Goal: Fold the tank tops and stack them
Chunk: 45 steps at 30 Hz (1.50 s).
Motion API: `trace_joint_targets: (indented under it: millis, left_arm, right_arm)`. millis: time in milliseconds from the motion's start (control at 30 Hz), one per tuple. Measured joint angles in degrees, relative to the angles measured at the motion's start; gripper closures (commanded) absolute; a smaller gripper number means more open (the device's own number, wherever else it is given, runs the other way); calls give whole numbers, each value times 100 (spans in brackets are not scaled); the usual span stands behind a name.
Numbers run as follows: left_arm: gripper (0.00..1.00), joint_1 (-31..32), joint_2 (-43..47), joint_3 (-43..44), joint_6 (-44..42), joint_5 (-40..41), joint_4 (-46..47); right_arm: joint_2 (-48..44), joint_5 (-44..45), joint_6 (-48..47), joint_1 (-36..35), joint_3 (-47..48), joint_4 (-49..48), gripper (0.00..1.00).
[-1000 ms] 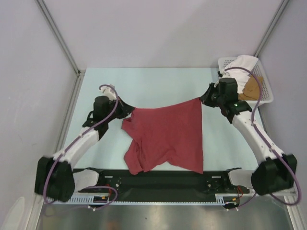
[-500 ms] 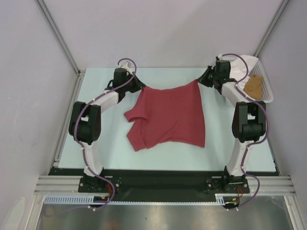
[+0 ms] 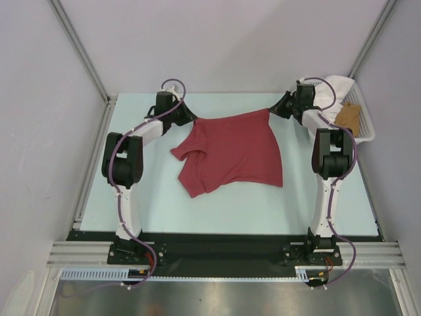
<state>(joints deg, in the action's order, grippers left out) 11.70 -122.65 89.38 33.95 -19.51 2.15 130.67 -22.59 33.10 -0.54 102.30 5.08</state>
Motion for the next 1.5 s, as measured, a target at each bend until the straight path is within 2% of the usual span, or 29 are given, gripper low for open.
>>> trace_joint_targets:
  millis: [233,333,467,600,700,867,1033,1300,1400,1500]
  left_arm:
    - [88,166,278,-664,-262,-22,11]
    - [91,247,326,-796,-343,-20,-9]
    - [93,269,323,-710,-431,31,-197]
    - [99,212,203,-186,-450,114,-452]
    - [100,149,149,129,-426,90,-437]
    - [100,74,402,-208,-323,-2,-199]
    - [100,66,1565,-1143,-245,-98,-280]
    - [100,179,4747,-2535,-199,-170,-129]
    - [100,579,5779,-2885,-188,-22,-153]
    - [100,1460,6457,-3086,-114,269,-236]
  right_arm:
    - [-455,-109,33,0,-1012,-236,100]
    - [-610,-133,35,15,-1239,-297,100]
    - [-638,-173,42,107,-1169,-369,100]
    - [-621,-175,44,153,-841,-326,100]
    - [-592,-256,44,188,-531,-385,100]
    - [-850,-448,33,188,-658,-444,100]
    - [-2153,-562,-44,181,-1593,-297,100]
    - [-5534,-533,-651,-140,-1939,238,100]
    - [-6623,-466,-848,-195,-1834,586,100]
    - [-7324,-323,-1032,-160,-1311,1209,100]
